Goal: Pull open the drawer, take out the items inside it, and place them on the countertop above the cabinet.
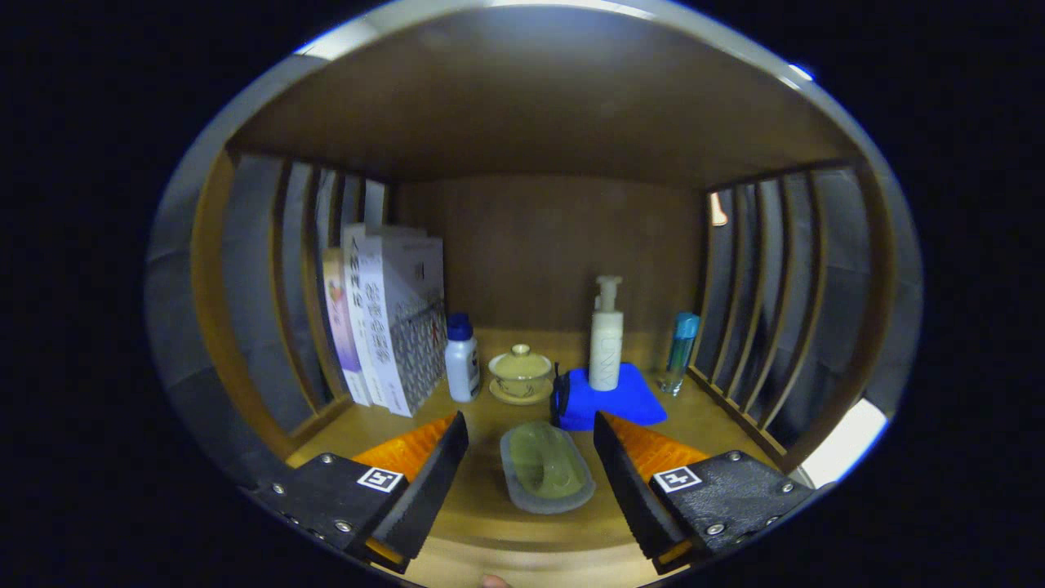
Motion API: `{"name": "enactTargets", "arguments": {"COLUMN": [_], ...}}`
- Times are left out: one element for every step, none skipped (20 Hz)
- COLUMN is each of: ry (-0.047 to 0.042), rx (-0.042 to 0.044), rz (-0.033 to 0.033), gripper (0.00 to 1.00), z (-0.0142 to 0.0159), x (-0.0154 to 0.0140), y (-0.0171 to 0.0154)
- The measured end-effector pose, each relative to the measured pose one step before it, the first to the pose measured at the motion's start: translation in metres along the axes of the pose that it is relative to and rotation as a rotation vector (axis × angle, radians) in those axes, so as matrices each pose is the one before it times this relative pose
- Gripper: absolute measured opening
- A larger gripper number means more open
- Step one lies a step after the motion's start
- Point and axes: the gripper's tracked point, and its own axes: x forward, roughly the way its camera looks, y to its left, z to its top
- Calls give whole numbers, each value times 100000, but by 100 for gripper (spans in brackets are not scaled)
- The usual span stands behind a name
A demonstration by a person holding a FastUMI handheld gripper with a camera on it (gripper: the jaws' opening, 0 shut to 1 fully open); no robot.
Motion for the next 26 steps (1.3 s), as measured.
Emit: {"name": "enactTargets", "arguments": {"ry": [-4910,-4346,-4119,-3766,-3073,-2244,-1535,-1148,-1126,-1122,-262,-573,-557,-721,30,540,695,1015,1274,1603,1159,885,858,1444,2218,2252], "rx": [4194,2702,1226,-143,-1322,-2426,-2269,-1796,-750,-226,-344,-910,-821,-383,-263,-472,-547,-486,-163,120,201,40,-523,-1894,-2695,-2201], "rz": [128,8,-606,-719,-980,-655,-1299,-259,471,1369,1310,1059,637,318,1011,867,500,361,532,759,233,345,39,201,-223,-528], "gripper": [95,95,95,94,94,94,94,94,94,94,94,94,94,94,94,94,94,94,94,94,94,94,94,95,94,95], "z": [1329,1248,1313,1278,1052,741,506,294,-39,-53,-459,-317,-373,-397,-685,-845,-1079,-1100,-1002,-1080,-1052,-852,-974,-1231,-1358,-1134], "x": [-1893,-1822,-2229,-2215,-2127,-1950,-2036,-2037,-1597,-1630,-1161,-1409,-1375,-1255,-1202,-1213,-969,-1217,-1102,-1024,-725,-726,-604,-249,-303,-97], "y": [-73,-349,-332,-413,-422,-394,-404,-90,184,397,200,216,266,328,475,420,152,237,313,298,76,190,167,31,-62,242]}}
